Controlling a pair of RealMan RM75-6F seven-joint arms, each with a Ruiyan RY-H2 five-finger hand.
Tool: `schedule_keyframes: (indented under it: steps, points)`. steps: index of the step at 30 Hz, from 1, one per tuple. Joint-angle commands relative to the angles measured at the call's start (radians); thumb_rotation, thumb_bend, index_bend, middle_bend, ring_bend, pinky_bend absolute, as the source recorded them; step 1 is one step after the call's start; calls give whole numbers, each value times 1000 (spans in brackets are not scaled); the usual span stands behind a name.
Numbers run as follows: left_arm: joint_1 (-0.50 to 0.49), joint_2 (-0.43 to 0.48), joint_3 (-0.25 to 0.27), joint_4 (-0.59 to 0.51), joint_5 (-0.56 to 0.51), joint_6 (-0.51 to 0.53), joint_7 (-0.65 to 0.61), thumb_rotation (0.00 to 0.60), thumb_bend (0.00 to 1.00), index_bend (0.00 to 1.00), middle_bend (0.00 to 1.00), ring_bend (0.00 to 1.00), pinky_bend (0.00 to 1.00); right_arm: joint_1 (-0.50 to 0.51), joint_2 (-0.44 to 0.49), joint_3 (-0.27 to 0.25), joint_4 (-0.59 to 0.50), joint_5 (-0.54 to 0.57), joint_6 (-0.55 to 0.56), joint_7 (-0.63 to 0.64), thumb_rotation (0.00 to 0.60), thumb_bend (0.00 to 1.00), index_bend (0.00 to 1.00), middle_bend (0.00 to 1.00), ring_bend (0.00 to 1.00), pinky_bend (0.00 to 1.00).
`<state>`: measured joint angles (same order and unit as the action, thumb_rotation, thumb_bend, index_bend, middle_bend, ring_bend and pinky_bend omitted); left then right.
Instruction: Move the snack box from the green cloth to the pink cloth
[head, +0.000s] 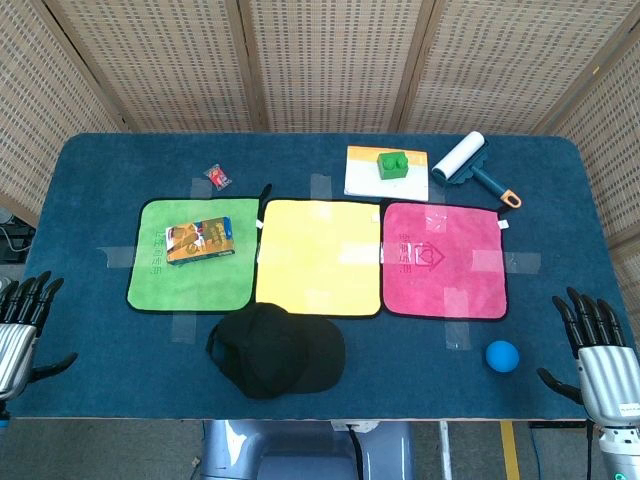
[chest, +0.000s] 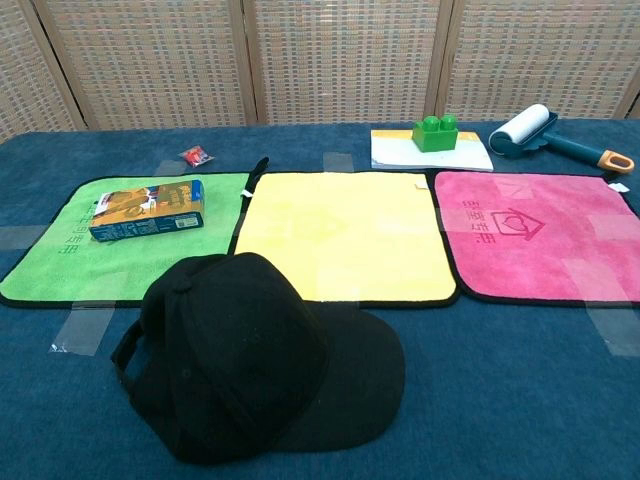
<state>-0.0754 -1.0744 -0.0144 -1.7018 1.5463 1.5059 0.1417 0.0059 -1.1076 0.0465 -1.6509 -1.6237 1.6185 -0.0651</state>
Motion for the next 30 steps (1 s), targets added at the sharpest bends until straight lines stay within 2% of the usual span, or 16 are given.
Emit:
schedule_keyframes:
  steps: [1, 6, 7, 8, 9, 11, 12, 13, 14, 17, 19, 21, 25, 30]
  points:
    - [-1, 1, 0, 0, -1, -2, -2, 600, 0, 0, 0, 0, 0, 0, 0, 0, 0, 0, 0, -1, 600, 0, 36, 0, 0, 0]
    - [-5, 5, 1, -1, -5, -15, -8, 600, 3, 0, 0, 0, 0, 1, -2, -1, -1, -3, -1, -4, 600, 0, 36, 0, 0, 0]
    - [-6, 5, 2, -1, -6, -18, -8, 600, 54, 0, 0, 0, 0, 1, -2, -1, -1, -4, -1, -4, 600, 0, 36, 0, 0, 0]
    - [-9, 6, 2, -1, -10, -25, -9, 600, 201, 0, 0, 0, 0, 1, -2, -2, -2, -6, 0, -4, 600, 0, 36, 0, 0, 0]
    - [-13, 7, 2, -4, -15, -37, -14, 600, 452, 0, 0, 0, 0, 1, -2, -2, -3, -6, 1, -4, 600, 0, 36, 0, 0, 0]
    - [-31, 14, -1, -12, -31, -77, -51, 600, 859, 0, 0, 0, 0, 0, 0, -1, -5, -3, 1, 0, 600, 0, 36, 0, 0, 0]
    - [-44, 16, -7, -13, -49, -103, -80, 600, 976, 0, 0, 0, 0, 1, 1, 1, -5, 0, 0, 3, 600, 0, 36, 0, 0, 0]
    - [-59, 17, -15, -12, -71, -136, -109, 600, 1000, 0, 0, 0, 0, 2, 1, 2, -4, 3, -3, 5, 600, 0, 36, 0, 0, 0]
    - [-125, 4, -55, 13, -155, -261, -193, 600, 1000, 0, 0, 0, 0, 6, 3, 10, -3, 18, -11, 10, 600, 0, 36, 0, 0, 0]
    - [-231, -34, -119, 127, -248, -434, -302, 600, 1000, 0, 0, 0, 0, 13, 4, 18, -1, 35, -24, 12, 600, 0, 37, 0, 0, 0]
    - [-275, -61, -142, 181, -283, -512, -368, 600, 1000, 0, 0, 0, 0, 15, 2, 20, 0, 42, -30, 8, 600, 0, 38, 0, 0, 0]
    - [-321, -87, -167, 230, -318, -615, -488, 600, 1000, 0, 0, 0, 0, 17, -1, 21, 3, 52, -37, 2, 600, 0, 41, 0, 0, 0]
    - [-377, -129, -191, 328, -321, -725, -636, 600, 1000, 0, 0, 0, 0, 21, -7, 25, 6, 66, -48, -6, 600, 0, 46, 0, 0, 0]
    - [-415, -200, -217, 431, -310, -795, -825, 600, 1000, 0, 0, 0, 0, 27, -11, 31, 10, 86, -62, -12, 600, 0, 48, 0, 0, 0]
